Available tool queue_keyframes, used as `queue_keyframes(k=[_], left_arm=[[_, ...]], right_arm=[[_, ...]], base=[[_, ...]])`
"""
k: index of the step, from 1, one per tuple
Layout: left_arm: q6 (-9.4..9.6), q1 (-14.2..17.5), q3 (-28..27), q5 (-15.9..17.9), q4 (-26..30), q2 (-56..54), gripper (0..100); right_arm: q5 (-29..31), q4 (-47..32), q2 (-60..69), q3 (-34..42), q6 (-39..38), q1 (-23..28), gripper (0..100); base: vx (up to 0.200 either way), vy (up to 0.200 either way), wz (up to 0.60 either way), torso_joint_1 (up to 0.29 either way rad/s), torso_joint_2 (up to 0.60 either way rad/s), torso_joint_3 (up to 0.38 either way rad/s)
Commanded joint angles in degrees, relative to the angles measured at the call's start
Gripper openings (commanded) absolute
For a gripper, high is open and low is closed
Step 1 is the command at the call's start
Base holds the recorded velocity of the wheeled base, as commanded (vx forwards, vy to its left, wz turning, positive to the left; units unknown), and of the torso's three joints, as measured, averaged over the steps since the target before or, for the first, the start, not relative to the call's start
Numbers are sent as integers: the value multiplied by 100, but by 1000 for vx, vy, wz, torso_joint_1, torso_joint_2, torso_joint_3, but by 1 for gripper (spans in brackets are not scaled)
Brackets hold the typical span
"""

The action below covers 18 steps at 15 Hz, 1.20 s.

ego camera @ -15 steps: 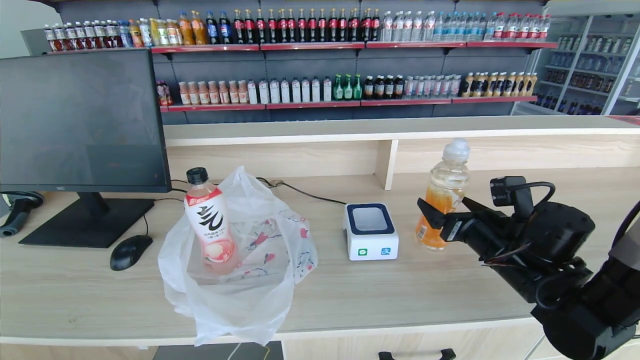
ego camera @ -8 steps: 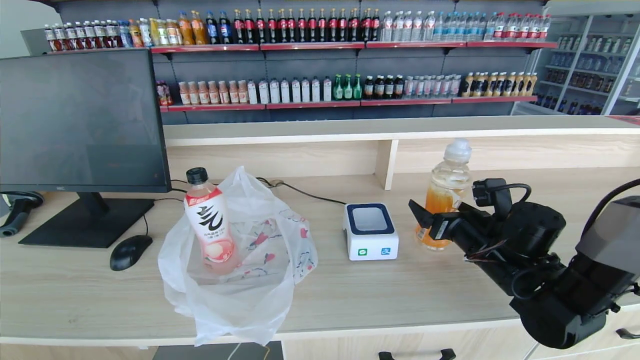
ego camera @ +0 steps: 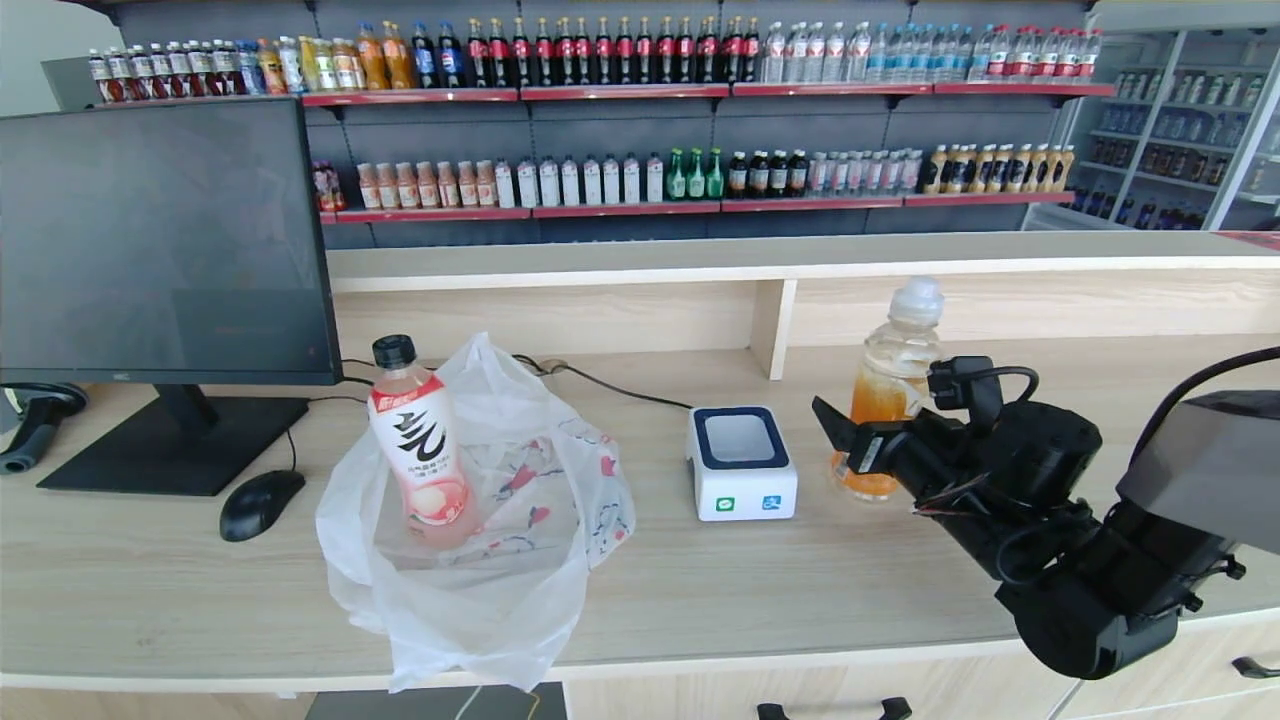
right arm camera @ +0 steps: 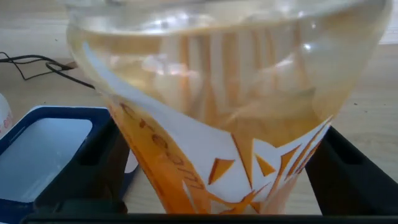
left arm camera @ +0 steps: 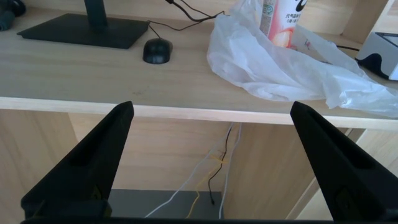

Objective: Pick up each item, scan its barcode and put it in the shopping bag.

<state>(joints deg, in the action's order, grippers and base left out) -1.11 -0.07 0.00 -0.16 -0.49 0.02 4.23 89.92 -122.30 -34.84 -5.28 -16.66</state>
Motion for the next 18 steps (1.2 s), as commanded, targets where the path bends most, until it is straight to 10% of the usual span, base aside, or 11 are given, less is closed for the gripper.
queue_keyframes(k=[1,18], left_arm=[[-3,-1,0,-2,-4,-2,100],[5,-1,0,-2,-4,-2,100]], right_arm=[[-1,8,13,-14,1,23,0],[8,8,584,-234,-17,58,0]], base=[[0,0,0,0,0,0],[0,0,0,0,0,0]])
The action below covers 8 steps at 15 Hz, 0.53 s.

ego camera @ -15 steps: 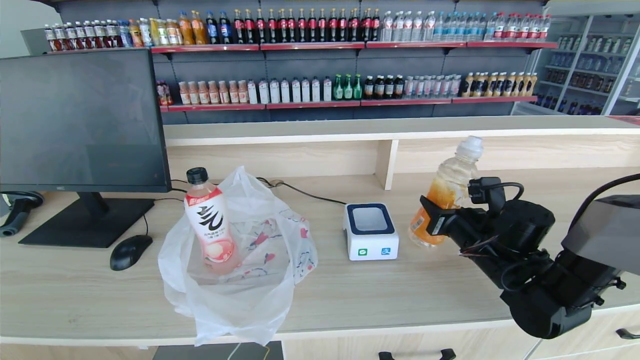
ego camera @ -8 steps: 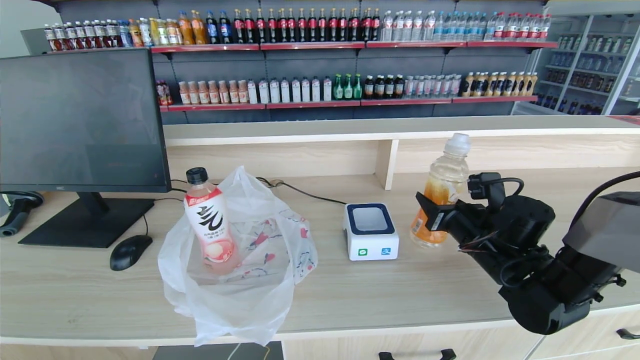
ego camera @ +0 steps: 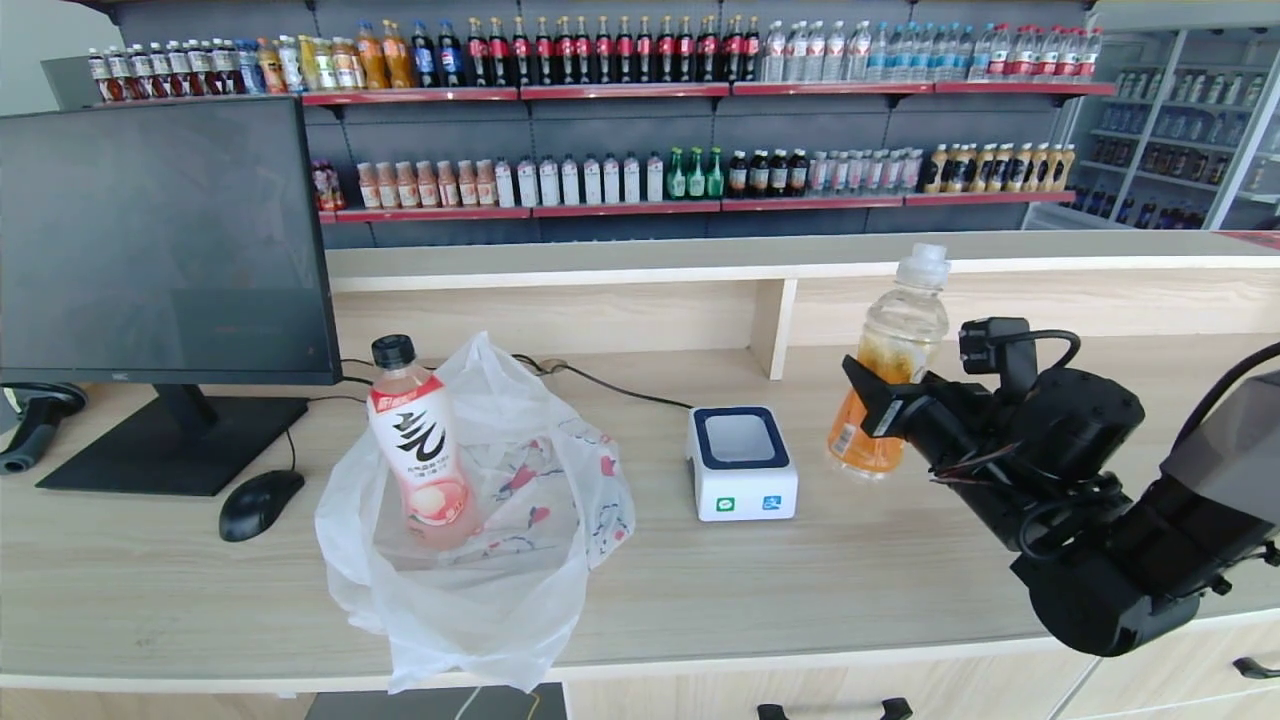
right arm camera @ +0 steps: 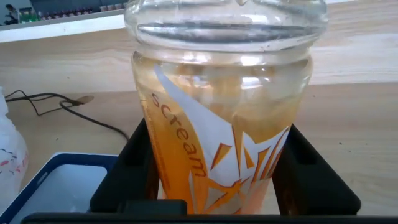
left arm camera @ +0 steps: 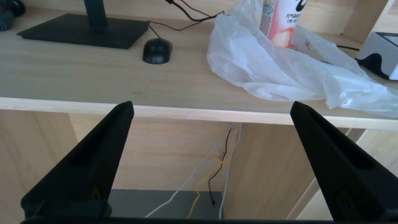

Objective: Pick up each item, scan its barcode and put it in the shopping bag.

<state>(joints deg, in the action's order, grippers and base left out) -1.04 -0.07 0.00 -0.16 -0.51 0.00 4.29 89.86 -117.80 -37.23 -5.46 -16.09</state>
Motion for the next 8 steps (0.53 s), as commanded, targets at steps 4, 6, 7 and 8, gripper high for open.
queue_keyframes(k=[4,6,7,8], left_arm=[[-2,-1,0,-2,-2,0,100],[7,-1,0,-2,-2,0,100],[16,-1,0,-2,-2,0,100],[25,-1,0,-2,-2,0,100]], right_arm=[[2,14,477,295,10,-8,0],[2,14,697,497,10,-8,0],[2,14,767,559,10,-8,0],[2,14,925,700,19,-17,0]], base=[[0,0,0,0,0,0],[0,0,0,0,0,0],[0,0,0,0,0,0],[0,0,0,0,0,0]])
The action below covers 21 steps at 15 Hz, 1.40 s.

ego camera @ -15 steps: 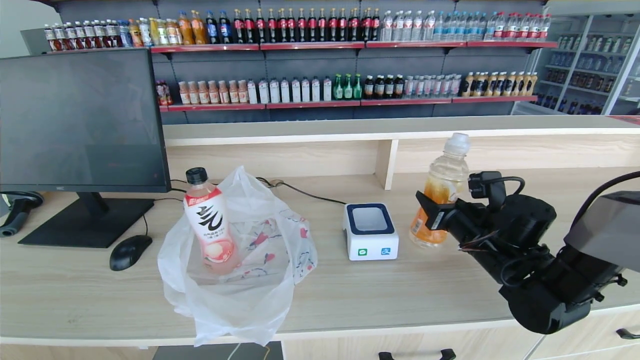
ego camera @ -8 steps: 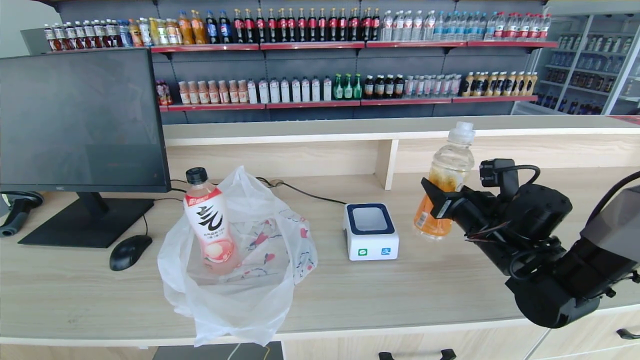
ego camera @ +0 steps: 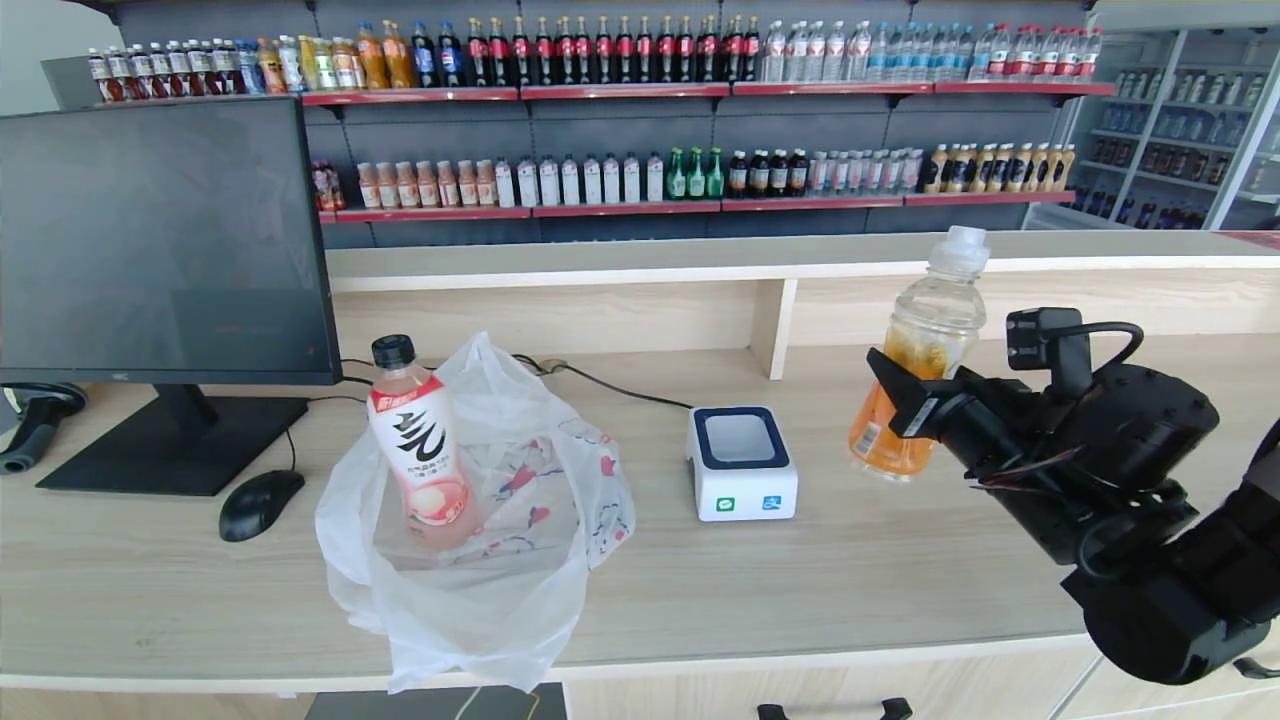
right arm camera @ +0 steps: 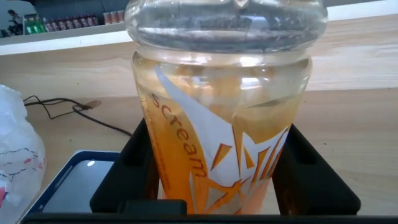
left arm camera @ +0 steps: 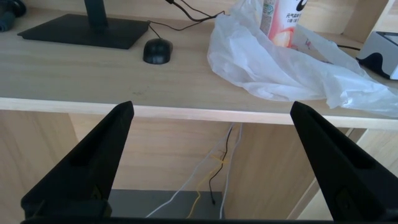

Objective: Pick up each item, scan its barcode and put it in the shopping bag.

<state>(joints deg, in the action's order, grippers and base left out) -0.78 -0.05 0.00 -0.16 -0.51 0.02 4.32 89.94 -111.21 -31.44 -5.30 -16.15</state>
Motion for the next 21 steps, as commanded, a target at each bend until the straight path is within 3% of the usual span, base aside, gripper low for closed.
queue_keyframes(k=[1,6,11,13,21], left_arm=[[8,-4,0,-2,-2,-2,100],[-1,-4,0,-2,-2,-2,100],[-1,-4,0,-2,-2,-2,100],[-1,-4,0,-2,-2,-2,100],[-1,5,0,-2,-2,-2,100]], right_arm=[[-1,6,390,226,3,-28,0],[-1,6,1005,788,3,-283,0],[-1,6,1814,1632,91,-1162,0],[-10,6,1893,1676,91,-1268,0],[-18,6,1814,1483,-234,-2779,0]], base=[[0,0,0,0,0,0],[0,0,0,0,0,0],[0,0,0,0,0,0],[0,0,0,0,0,0],[0,0,0,0,0,0]])
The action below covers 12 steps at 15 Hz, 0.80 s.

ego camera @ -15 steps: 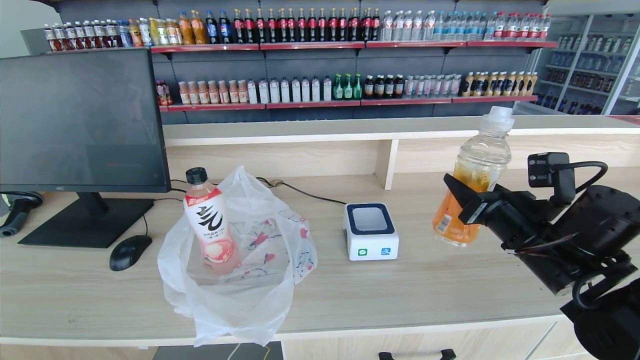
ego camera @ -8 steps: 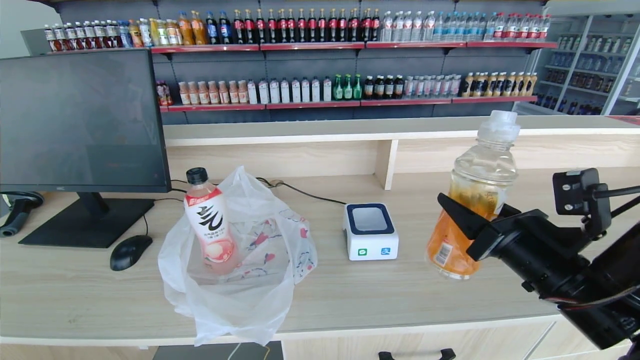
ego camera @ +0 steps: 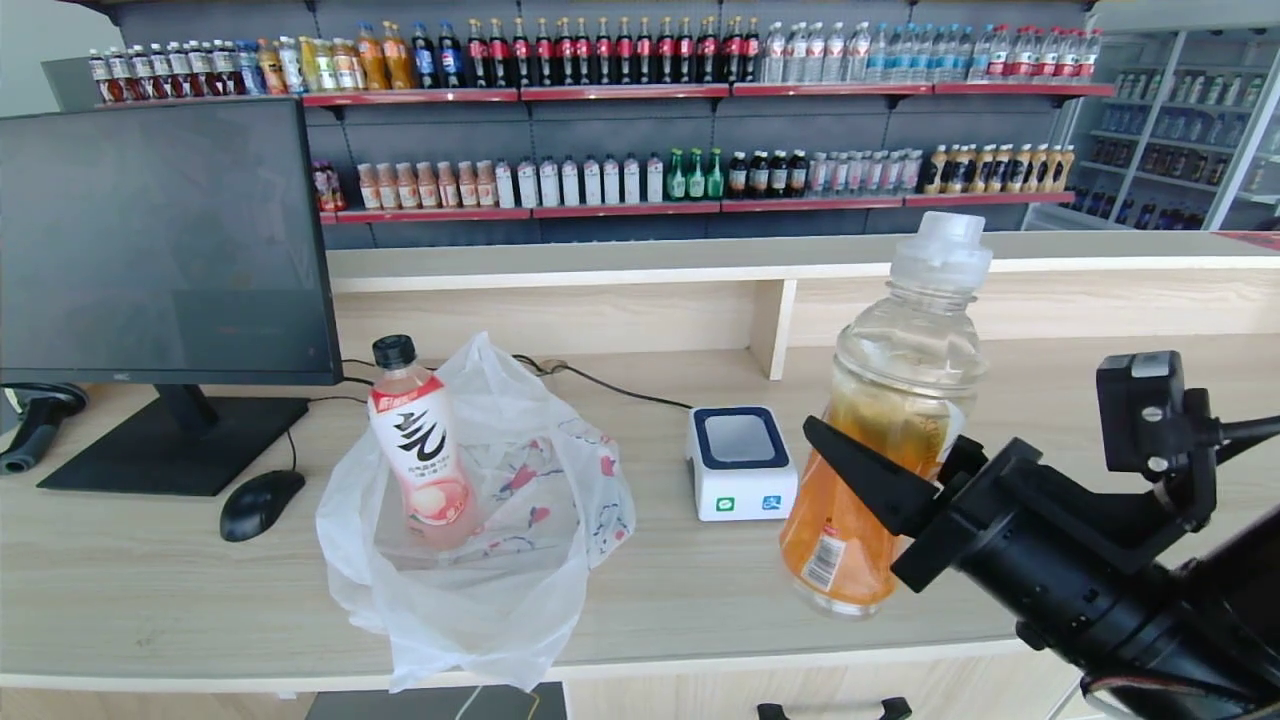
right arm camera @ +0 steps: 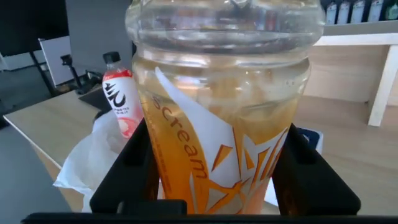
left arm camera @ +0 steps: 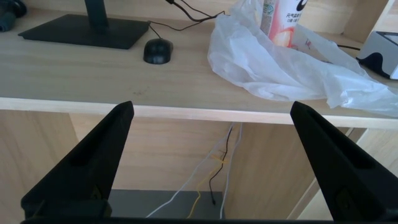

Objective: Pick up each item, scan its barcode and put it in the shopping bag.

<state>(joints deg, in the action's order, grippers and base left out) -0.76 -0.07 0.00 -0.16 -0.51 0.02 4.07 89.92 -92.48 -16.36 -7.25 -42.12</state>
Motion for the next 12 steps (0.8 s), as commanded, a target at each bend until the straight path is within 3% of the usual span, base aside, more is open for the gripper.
queue_keyframes(k=[1,5,12], left_arm=[[-4,-1,0,-2,-2,-2,100],[-4,-1,0,-2,-2,-2,100],[-4,-1,0,-2,-2,-2,100]], right_arm=[[-38,8,-69,-113,-145,-271,0],[-1875,8,-113,-825,-496,-16,0],[-2666,8,-526,-2214,-1375,107,0]], base=[[0,0,0,0,0,0],[0,0,0,0,0,0],[0,0,0,0,0,0]])
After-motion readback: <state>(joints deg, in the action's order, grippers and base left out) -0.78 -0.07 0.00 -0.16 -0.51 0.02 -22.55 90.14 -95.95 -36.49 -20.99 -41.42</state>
